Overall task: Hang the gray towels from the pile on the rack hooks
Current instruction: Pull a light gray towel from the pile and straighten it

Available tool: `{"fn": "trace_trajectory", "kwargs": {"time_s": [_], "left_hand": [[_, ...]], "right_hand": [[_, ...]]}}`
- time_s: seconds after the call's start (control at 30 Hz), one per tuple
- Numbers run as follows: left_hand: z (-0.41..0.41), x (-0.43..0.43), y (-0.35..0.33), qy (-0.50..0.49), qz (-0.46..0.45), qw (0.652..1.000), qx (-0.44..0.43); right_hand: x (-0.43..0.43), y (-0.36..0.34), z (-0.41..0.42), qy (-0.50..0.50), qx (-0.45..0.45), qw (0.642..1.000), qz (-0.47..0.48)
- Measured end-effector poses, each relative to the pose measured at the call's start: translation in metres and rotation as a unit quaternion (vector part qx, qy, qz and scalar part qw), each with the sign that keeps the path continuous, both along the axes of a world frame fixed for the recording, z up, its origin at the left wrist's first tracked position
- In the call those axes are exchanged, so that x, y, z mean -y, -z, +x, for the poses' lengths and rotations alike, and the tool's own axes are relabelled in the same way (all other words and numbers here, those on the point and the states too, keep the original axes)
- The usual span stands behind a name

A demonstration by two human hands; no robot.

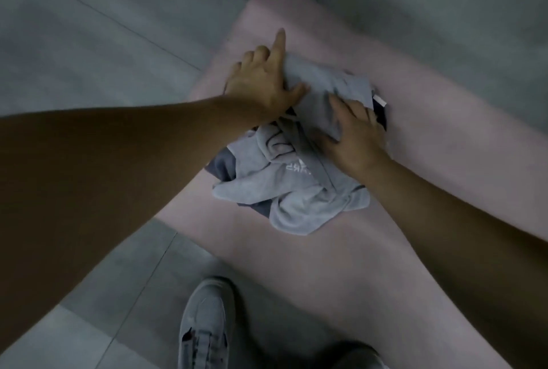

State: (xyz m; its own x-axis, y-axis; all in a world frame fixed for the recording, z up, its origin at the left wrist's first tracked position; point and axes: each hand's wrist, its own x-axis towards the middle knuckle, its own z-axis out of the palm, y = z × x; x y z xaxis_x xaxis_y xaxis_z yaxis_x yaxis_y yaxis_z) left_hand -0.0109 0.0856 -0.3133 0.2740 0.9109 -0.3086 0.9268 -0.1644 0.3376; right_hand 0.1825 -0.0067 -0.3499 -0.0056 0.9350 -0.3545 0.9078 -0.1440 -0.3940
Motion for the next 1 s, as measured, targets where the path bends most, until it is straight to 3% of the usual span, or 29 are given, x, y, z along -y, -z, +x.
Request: {"fn": "trace_trajectory", "kwargs": {"time_s": [0.13,0.27,0.53,0.77,1.0], "left_hand": [[0.002,-0.002,0.003,0.023,0.071,0.997,-0.02],[0.002,0.016,-0.045,0.027,0.075,0.993,0.088],[0.027,0.071,-0.247,-0.028,-0.079,0.963,0.256],[0.054,0.12,-0.484,-0.136,-0.268,0.864,0.404],[0.07,0.174,-0.651,-0.133,-0.321,0.829,0.439]], "right_hand": [[-0.002,0.007,0.0,0.008,-0.006,0.998,0.054],[0.012,-0.043,0.011,0.087,-0.145,0.978,0.121],[0.075,-0.296,0.042,0.192,-0.308,0.93,0.054],[0.124,-0.535,0.052,0.249,-0.317,0.915,0.032],[0.182,-0.7,0.031,0.237,-0.339,0.908,0.069]]}}
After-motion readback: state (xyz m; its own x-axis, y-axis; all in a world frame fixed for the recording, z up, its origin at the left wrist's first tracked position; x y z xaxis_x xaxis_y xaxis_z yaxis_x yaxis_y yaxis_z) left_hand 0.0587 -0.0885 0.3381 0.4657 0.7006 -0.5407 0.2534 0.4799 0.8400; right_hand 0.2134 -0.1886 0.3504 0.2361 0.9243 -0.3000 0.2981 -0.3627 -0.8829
